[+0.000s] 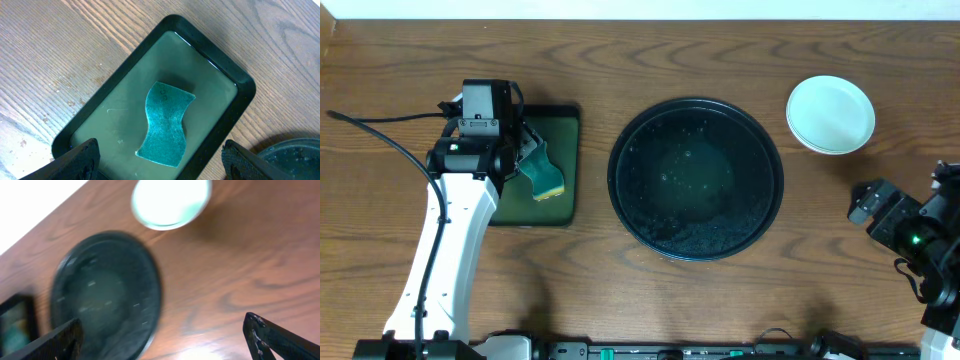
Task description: Clean dirty plates on tray and stack at the side
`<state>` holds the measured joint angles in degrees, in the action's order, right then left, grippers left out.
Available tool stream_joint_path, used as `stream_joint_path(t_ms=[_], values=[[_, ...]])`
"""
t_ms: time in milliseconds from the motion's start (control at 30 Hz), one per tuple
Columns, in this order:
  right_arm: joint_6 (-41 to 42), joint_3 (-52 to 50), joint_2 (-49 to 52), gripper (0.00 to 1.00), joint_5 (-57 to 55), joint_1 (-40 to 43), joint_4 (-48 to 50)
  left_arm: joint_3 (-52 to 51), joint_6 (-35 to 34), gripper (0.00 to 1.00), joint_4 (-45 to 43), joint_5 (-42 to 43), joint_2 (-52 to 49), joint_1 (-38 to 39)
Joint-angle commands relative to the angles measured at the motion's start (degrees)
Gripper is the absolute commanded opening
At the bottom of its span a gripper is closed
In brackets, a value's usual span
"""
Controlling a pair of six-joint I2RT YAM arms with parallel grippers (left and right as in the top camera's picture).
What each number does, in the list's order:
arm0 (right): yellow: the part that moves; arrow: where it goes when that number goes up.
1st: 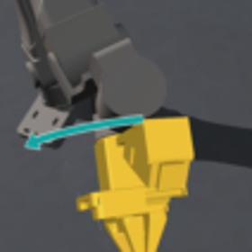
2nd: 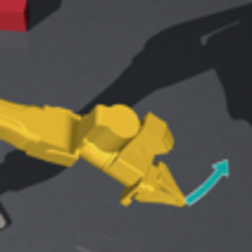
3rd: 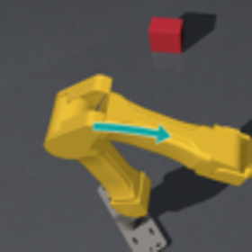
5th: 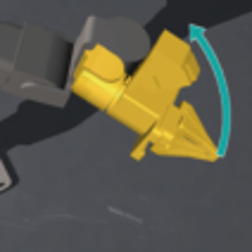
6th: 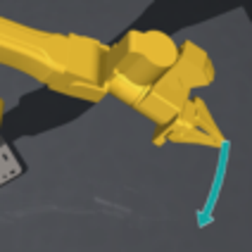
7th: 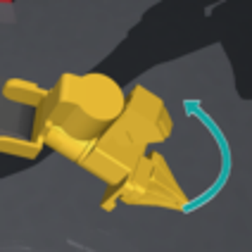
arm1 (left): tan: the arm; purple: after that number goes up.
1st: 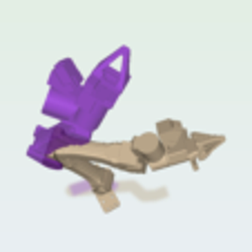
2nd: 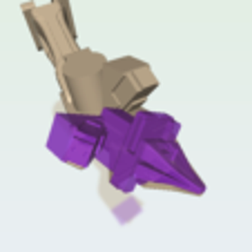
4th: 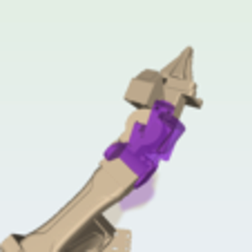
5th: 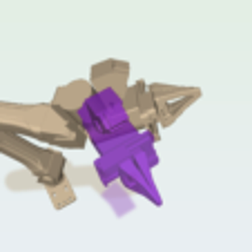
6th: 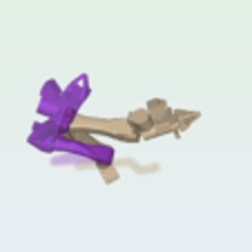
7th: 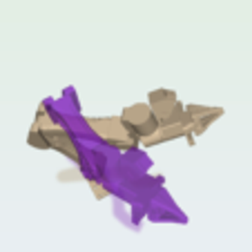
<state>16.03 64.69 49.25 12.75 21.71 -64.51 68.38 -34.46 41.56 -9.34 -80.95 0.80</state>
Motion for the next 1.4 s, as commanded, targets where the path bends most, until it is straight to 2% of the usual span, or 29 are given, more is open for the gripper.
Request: stream_joint_path(t_ms=[0,167,267,467,633,1033,1367], values=[[-0.68,-0.33,-0.17,0.99,-9.20,-2.97,-0.07,1.22,0.37,0.79,0.00,-0.52,-0.44,-0.24],[-0.68,-0.33,-0.17,0.99,-17.77,-9.11,-1.20,1.22,0.37,0.79,0.00,-0.52,-0.44,-0.24],[-0.70,-0.85,-0.26,0.99,-18.45,-12.46,-0.04,1.22,0.37,0.79,0.00,-0.52,-0.44,-0.24],[-4.00,-7.45,-4.33,0.99,-16.57,-18.12,13.62,1.22,0.35,0.79,0.00,-0.52,-0.44,-0.24],[-3.93,-18.53,-15.65,0.99,-16.31,-22.58,24.72,1.22,0.37,0.79,0.00,-0.52,-0.44,-0.24],[-2.40,-46.42,-35.67,0.99,-16.13,-23.32,50.53,1.22,0.37,0.79,0.00,-0.52,-0.44,-0.24],[-8.46,-55.25,-45.77,0.99,-15.67,-23.32,53.22,1.22,0.37,0.79,0.00,-0.52,-0.44,-0.24]])
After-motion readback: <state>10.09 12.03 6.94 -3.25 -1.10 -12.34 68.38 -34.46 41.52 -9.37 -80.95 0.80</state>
